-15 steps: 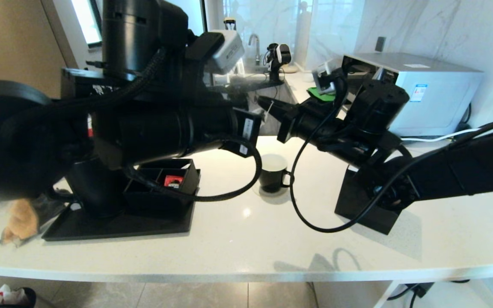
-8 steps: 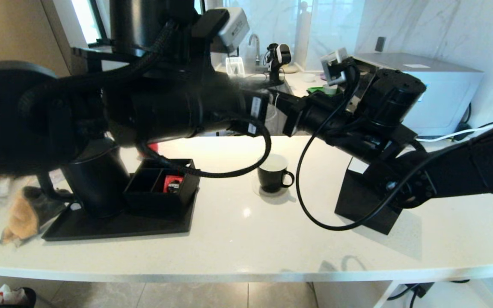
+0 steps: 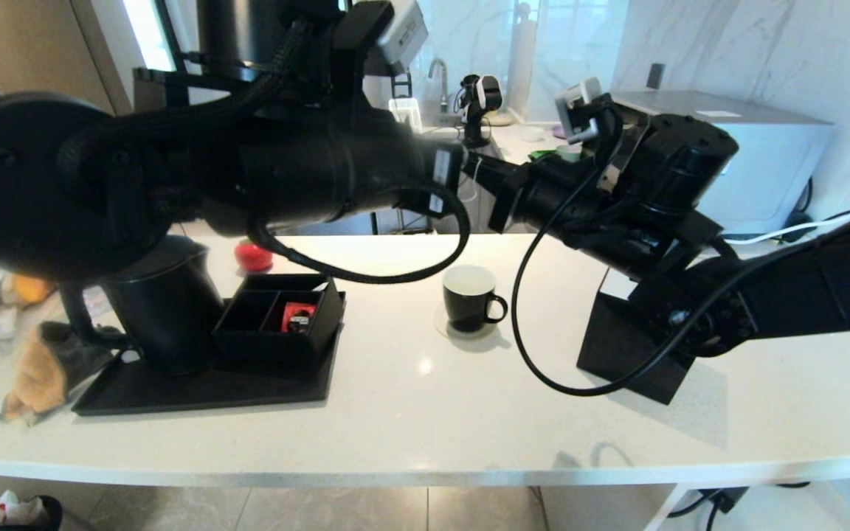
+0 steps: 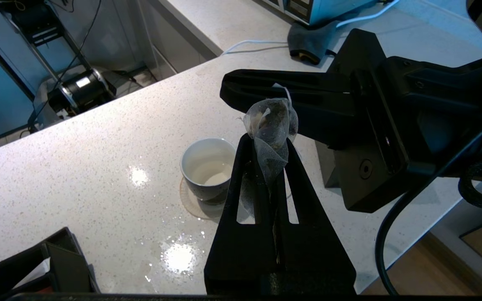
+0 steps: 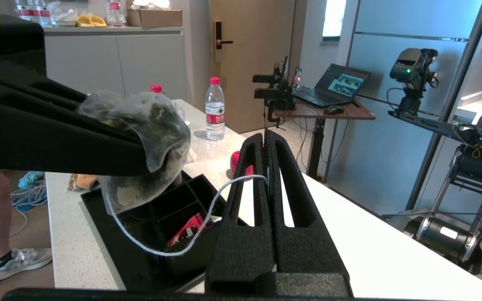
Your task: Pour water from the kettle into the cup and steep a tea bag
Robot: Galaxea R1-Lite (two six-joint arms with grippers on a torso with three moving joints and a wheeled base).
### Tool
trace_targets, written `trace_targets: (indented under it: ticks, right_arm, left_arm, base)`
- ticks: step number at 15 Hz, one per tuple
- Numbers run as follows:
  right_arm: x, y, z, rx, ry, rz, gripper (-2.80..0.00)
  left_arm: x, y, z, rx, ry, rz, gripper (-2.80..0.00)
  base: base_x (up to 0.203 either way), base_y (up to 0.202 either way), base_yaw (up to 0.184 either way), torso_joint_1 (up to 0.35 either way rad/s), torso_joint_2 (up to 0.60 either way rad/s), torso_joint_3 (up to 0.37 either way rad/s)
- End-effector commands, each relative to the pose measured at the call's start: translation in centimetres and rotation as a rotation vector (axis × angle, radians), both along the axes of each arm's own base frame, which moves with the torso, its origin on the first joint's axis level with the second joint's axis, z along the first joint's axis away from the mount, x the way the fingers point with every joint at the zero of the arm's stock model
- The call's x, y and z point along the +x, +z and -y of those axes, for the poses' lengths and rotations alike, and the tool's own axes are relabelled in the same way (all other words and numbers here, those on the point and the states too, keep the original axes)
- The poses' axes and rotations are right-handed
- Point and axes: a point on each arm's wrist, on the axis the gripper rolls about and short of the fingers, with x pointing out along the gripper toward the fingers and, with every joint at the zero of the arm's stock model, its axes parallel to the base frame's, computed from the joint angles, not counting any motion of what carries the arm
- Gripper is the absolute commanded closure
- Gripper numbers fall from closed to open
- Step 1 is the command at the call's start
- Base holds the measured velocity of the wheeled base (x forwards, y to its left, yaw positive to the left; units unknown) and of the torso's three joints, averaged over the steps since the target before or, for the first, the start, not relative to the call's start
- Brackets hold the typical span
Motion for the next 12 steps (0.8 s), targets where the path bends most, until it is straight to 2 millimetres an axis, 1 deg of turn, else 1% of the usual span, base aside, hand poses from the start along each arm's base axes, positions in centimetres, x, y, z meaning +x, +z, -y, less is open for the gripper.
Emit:
trace_targets:
  ticks: [1,6,7,12]
  right_arm:
    - [-0.11,0.16,0.03,0.004,0.003,0.007,0.0]
    - [-0.1,0.15,0.03,0.003,0.003,0.006,0.0]
    - [-0.11,0.16,0.03,0.003,0.003,0.008,0.0]
    - [-0.11,0.06,0.04,0.0,0.003,0.004,0.0]
  left_arm:
    - [0.04,-0.05,0.11,0.0,-0.001,-0.001,0.0]
    - [0.08,-0.1,0.15,0.003,-0.001,-0.001,0.0]
    - [0.08,-0.11,0.15,0.002,-0.001,-0.002,-2.8]
    - [0.02,-0.17,0.09,0.005,0.001,-0.003,-2.8]
  base:
    - [0.0,0.0,0.0,0.0,0.0,0.0]
    - [0.0,0.0,0.0,0.0,0.0,0.0]
    - [0.0,0.0,0.0,0.0,0.0,0.0]
    - [0.0,0.0,0.0,0.0,0.0,0.0]
